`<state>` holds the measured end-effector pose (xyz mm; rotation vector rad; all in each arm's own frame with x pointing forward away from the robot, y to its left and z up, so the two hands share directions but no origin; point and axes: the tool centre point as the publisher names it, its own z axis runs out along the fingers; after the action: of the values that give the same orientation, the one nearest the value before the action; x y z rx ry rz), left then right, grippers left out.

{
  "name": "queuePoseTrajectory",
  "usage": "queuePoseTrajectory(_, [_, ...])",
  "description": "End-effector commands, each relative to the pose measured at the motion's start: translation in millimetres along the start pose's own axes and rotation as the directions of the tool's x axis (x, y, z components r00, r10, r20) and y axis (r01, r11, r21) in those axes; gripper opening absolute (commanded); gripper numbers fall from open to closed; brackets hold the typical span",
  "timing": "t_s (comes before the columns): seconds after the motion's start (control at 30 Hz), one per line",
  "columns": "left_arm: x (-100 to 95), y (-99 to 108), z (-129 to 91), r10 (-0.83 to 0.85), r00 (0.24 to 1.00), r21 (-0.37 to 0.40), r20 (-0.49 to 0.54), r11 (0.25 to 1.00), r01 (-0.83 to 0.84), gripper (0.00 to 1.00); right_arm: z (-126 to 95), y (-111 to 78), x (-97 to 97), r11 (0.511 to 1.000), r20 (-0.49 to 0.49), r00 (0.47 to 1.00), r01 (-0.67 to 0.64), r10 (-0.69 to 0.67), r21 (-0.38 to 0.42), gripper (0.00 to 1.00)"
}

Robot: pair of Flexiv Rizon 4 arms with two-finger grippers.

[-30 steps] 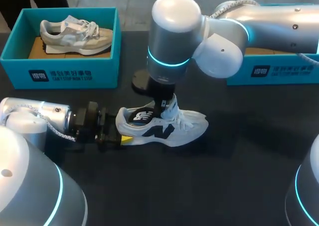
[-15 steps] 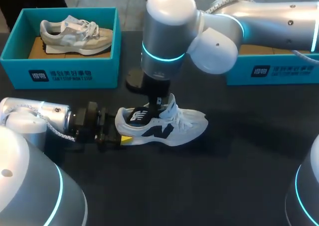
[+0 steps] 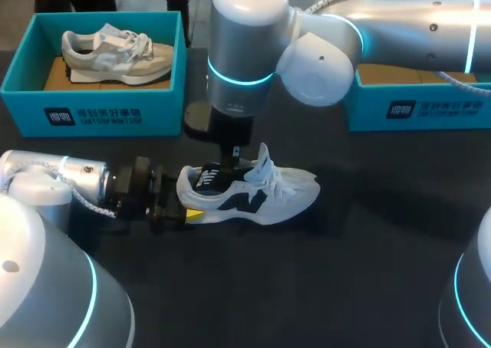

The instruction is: Take the shoe out of the shoebox, open the shoe tongue, remove and reinsert the insole, then place the shoe into the shoebox

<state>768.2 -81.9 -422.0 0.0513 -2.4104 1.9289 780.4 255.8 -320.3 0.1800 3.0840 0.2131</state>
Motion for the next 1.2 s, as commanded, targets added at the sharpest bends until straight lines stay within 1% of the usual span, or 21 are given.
queuePoseTrajectory(0.03, [0.1, 0.2, 1.7, 0.0, 1.0, -0.001, 0.002, 1.0, 0.0, 0.0, 3.4, 5.9, 1.2, 1.0, -0.007, 1.0, -0.001, 0.001, 0.005, 0.0])
queuePoseTrajectory(0.33, [0.1, 0.2, 1.7, 0.0, 1.0, -0.001, 0.002, 1.0, 0.0, 0.0, 0.9, 11.0, 2.4, 1.0, -0.017, 1.0, 0.012, -0.012, -0.006, 0.0])
queuePoseTrajectory(0.57, [0.1, 0.2, 1.7, 0.0, 1.0, -0.001, 0.002, 1.0, 0.0, 0.0, -5.4, 15.9, 0.9, 0.998, -0.019, 0.999, 0.039, -0.04, -0.04, 0.0])
queuePoseTrajectory(1.0, [0.1, 0.2, 1.7, 0.0, 1.0, -0.001, 0.002, 1.0, 0.0, 0.0, 0.5, 25.5, -2.5, 0.994, -0.049, 0.995, 0.079, -0.082, -0.077, 0.0])
queuePoseTrajectory(1.2, [0.1, 0.2, 1.7, 0.0, 1.0, -0.001, 0.002, 1.0, 0.0, 0.0, -0.3, 23.5, -3.0, 0.993, -0.078, 0.993, 0.081, -0.088, -0.091, 0.0])
